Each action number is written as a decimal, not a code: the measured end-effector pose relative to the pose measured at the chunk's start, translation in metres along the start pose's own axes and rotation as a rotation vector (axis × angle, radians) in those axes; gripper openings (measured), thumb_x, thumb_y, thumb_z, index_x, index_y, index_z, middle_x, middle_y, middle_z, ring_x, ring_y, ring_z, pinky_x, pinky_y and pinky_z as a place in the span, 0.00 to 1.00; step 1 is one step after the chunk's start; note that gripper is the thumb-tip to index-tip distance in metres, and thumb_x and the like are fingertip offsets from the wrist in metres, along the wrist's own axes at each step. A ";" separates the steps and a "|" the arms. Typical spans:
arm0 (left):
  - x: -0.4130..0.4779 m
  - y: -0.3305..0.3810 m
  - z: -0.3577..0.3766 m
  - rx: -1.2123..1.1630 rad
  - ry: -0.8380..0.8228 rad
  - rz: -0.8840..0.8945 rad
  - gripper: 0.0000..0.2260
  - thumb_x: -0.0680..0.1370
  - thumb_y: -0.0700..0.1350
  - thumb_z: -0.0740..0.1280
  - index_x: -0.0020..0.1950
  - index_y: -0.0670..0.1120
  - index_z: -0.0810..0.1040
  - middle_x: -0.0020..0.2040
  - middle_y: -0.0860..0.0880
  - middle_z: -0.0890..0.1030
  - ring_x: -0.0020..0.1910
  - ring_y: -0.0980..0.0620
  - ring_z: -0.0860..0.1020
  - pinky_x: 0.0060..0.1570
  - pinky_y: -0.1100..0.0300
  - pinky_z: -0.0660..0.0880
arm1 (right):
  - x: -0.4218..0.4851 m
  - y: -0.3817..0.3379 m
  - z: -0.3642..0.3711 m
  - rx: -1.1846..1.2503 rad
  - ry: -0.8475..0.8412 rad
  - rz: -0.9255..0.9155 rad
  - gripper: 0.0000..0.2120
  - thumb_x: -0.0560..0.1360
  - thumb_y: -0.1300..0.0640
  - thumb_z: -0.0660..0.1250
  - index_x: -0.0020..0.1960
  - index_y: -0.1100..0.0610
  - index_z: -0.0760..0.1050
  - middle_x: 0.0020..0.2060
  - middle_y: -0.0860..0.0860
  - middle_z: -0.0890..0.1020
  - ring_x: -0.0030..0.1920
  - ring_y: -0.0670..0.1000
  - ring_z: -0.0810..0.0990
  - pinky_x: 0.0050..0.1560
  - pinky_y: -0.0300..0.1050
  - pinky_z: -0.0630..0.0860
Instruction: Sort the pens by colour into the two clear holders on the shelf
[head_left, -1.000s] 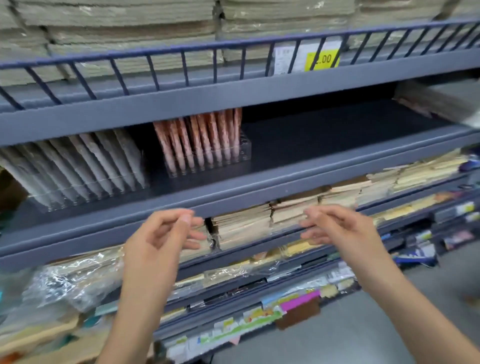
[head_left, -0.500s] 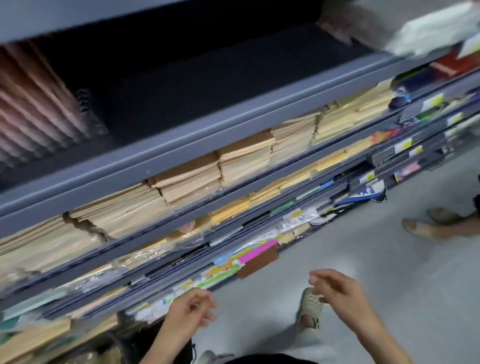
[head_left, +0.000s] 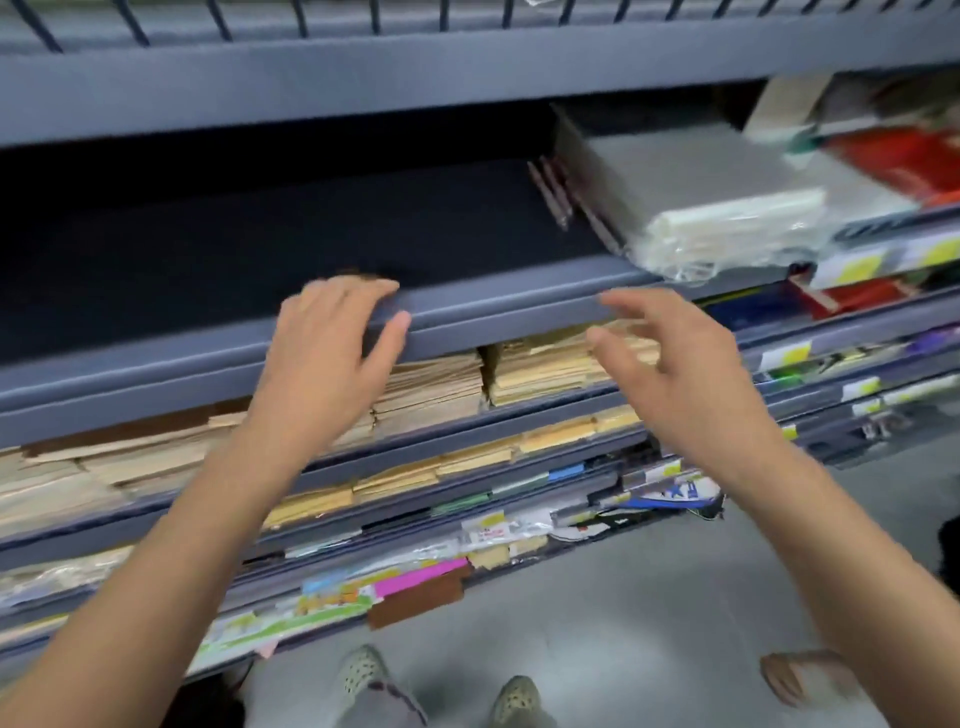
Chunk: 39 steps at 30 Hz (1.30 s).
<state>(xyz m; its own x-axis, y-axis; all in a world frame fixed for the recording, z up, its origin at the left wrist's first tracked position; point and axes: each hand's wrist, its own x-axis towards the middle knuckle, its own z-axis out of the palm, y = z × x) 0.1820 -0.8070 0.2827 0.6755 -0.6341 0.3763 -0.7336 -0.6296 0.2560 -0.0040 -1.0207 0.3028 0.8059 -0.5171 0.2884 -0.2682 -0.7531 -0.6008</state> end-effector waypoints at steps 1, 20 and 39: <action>0.016 0.001 0.004 0.100 -0.068 -0.063 0.22 0.83 0.57 0.56 0.70 0.46 0.74 0.67 0.43 0.77 0.66 0.40 0.72 0.64 0.44 0.67 | 0.024 -0.004 0.000 -0.047 -0.009 -0.027 0.21 0.78 0.43 0.63 0.67 0.51 0.72 0.62 0.48 0.77 0.62 0.47 0.74 0.61 0.42 0.68; 0.042 -0.011 0.025 0.208 -0.074 -0.159 0.29 0.79 0.65 0.46 0.75 0.54 0.69 0.76 0.47 0.69 0.75 0.45 0.64 0.73 0.47 0.59 | 0.213 -0.014 0.076 -0.917 -0.164 0.190 0.24 0.82 0.50 0.48 0.76 0.54 0.62 0.74 0.55 0.65 0.70 0.62 0.61 0.65 0.53 0.62; 0.046 -0.013 0.023 0.097 -0.068 -0.190 0.24 0.81 0.61 0.56 0.73 0.53 0.72 0.75 0.49 0.69 0.74 0.47 0.65 0.73 0.50 0.58 | 0.206 -0.008 0.079 -0.691 -0.008 -0.172 0.34 0.77 0.30 0.51 0.50 0.58 0.81 0.51 0.60 0.82 0.52 0.63 0.81 0.42 0.48 0.68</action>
<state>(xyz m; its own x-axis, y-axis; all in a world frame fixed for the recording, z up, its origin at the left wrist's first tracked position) 0.2240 -0.8386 0.2763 0.8068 -0.5269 0.2674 -0.5843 -0.7789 0.2280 0.2053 -1.0888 0.3085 0.8701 -0.3670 0.3291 -0.4081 -0.9107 0.0633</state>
